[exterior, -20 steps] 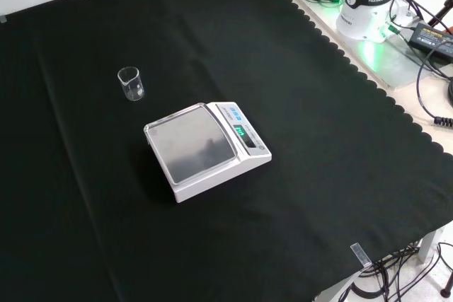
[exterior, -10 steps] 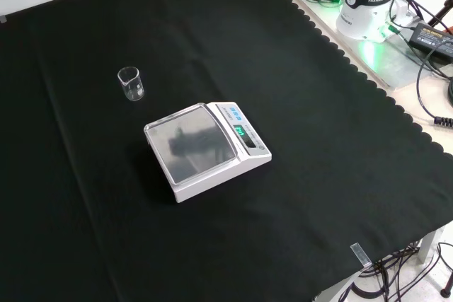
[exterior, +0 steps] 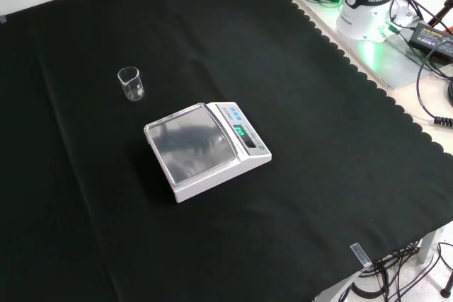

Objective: Pick up the beaker.

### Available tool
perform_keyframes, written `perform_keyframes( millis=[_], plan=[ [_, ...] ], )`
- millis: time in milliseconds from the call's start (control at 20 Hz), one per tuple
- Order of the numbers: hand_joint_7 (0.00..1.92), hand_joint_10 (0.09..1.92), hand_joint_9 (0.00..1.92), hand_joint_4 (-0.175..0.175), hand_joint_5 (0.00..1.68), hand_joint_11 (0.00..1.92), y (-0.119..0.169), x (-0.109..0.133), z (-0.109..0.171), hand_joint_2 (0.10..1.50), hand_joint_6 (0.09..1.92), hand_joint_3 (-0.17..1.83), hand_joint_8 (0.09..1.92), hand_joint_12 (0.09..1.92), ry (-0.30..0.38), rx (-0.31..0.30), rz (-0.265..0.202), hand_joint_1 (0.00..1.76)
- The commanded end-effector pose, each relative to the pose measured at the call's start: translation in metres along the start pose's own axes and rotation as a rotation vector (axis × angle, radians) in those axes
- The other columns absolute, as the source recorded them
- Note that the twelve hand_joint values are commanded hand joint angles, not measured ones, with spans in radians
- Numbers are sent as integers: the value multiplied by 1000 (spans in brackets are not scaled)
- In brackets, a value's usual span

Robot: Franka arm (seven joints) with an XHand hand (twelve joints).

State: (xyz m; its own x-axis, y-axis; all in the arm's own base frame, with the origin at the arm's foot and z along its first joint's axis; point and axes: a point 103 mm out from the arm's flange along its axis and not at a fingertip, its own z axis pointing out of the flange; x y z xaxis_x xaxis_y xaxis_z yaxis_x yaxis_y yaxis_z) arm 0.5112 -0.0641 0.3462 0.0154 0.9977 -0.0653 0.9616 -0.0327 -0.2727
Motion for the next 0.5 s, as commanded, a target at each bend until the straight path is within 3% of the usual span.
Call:
perform_keyframes(
  millis=[50, 500],
  plan=[
    [0, 497, 0, -158, 115, 45, 97, -48, 51, 945, 87, 103, 296, 1465, 40, 60, -12, 147],
    [0, 494, 0, -159, 115, 44, 146, -61, 85, 944, 87, 100, 289, 1465, 64, 135, -21, 157]
  ],
)
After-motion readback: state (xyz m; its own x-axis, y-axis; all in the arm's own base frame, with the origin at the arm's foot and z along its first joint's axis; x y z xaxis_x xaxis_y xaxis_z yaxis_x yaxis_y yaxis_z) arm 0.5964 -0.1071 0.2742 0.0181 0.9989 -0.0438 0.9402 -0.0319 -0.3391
